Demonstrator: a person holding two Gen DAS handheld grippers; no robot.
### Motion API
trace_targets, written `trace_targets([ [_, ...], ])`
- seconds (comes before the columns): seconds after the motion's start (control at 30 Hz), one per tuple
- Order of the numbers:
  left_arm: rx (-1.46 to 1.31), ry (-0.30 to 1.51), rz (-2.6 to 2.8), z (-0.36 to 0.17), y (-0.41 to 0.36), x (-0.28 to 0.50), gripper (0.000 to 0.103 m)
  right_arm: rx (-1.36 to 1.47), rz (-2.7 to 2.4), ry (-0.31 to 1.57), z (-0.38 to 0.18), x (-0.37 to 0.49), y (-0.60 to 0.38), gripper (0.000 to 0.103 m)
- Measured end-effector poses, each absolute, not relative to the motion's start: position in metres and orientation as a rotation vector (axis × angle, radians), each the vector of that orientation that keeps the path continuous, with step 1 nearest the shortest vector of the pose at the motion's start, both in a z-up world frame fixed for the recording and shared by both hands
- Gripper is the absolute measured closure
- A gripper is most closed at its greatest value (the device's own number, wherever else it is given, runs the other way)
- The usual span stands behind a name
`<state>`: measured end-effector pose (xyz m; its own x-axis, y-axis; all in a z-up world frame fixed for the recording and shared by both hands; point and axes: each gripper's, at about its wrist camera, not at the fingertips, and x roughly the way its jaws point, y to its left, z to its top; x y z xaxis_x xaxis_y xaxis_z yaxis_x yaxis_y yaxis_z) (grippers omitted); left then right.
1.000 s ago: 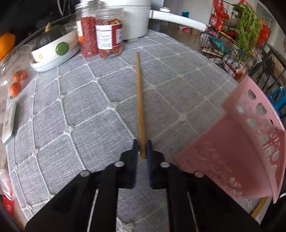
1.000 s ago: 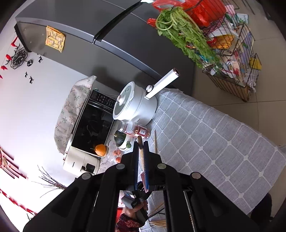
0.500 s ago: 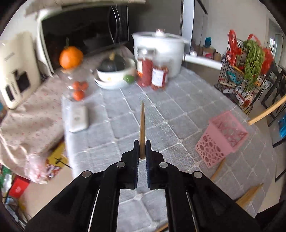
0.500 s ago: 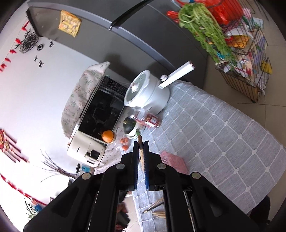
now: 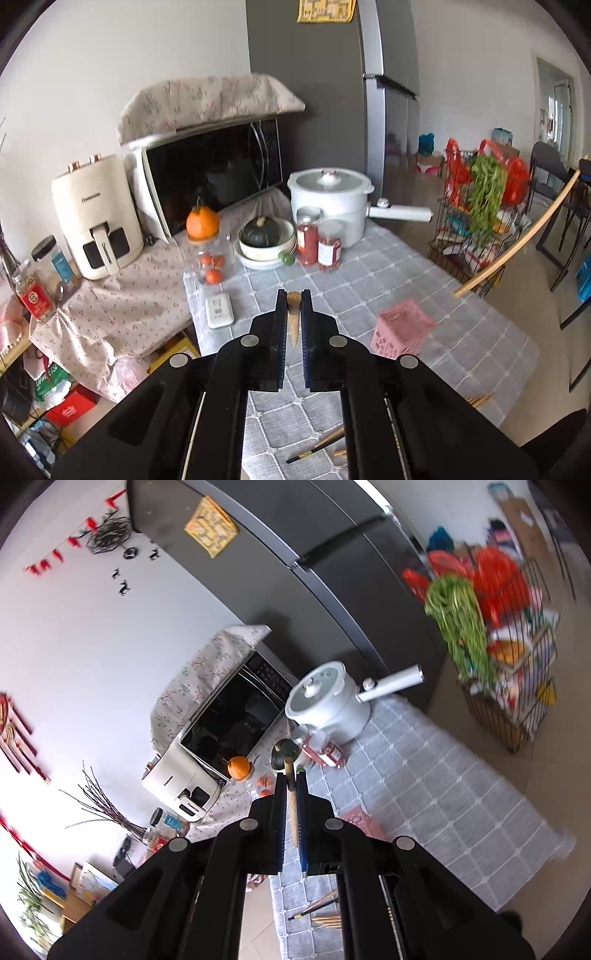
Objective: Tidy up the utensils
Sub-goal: 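Carry both held sticks over the pink basket, then lower the sticks into the pink basket and open both tools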
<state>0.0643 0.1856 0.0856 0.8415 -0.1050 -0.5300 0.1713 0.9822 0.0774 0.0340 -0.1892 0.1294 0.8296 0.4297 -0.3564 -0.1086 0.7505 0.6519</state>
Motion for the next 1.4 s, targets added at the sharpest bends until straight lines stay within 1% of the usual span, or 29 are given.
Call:
trace_targets([
  [0.23, 0.099, 0.488, -0.223, 0.126, 0.152, 0.046, 0.097, 0.551, 0.268, 0.508, 0.150, 0.034, -0.178, 0.098],
  [0.4, 0.065, 0.495, -0.289, 0.137, 0.126, 0.055, 0.097, 0.480, 0.250, 0.510, 0.152, 0.047, -0.171, 0.098],
  [0.6, 0.036, 0.577, -0.358, 0.123, 0.097, 0.087, 0.097, 0.459, 0.247, 0.532, 0.144, 0.072, -0.170, 0.098],
  [0.77, -0.018, 0.712, -0.383, 0.090, 0.083, 0.127, 0.096, 0.466, 0.237, 0.567, 0.131, 0.097, -0.174, 0.098],
  [0.8, -0.041, 0.741, -0.390, 0.085, 0.083, 0.136, 0.093, 0.470, 0.235, 0.574, 0.128, 0.102, -0.174, 0.098],
  [0.83, -0.059, 0.764, -0.393, 0.080, 0.084, 0.145, 0.086, 0.475, 0.236, 0.582, 0.126, 0.106, -0.175, 0.098],
  [0.87, -0.082, 0.766, -0.377, 0.079, 0.089, 0.150, 0.070, 0.481, 0.236, 0.591, 0.123, 0.113, -0.175, 0.098],
  [0.9, -0.100, 0.754, -0.364, 0.080, 0.092, 0.152, 0.061, 0.481, 0.235, 0.595, 0.122, 0.116, -0.175, 0.098],
  [1.0, -0.141, 0.686, -0.345, 0.088, 0.104, 0.149, 0.059, 0.471, 0.227, 0.596, 0.120, 0.126, -0.172, 0.098],
  [1.13, -0.153, 0.641, -0.321, 0.095, 0.117, 0.144, 0.054, 0.453, 0.217, 0.597, 0.120, 0.139, -0.166, 0.098],
  [1.4, -0.183, 0.632, -0.294, 0.091, 0.144, 0.146, 0.054, 0.424, 0.188, 0.642, 0.108, 0.173, -0.147, 0.098],
])
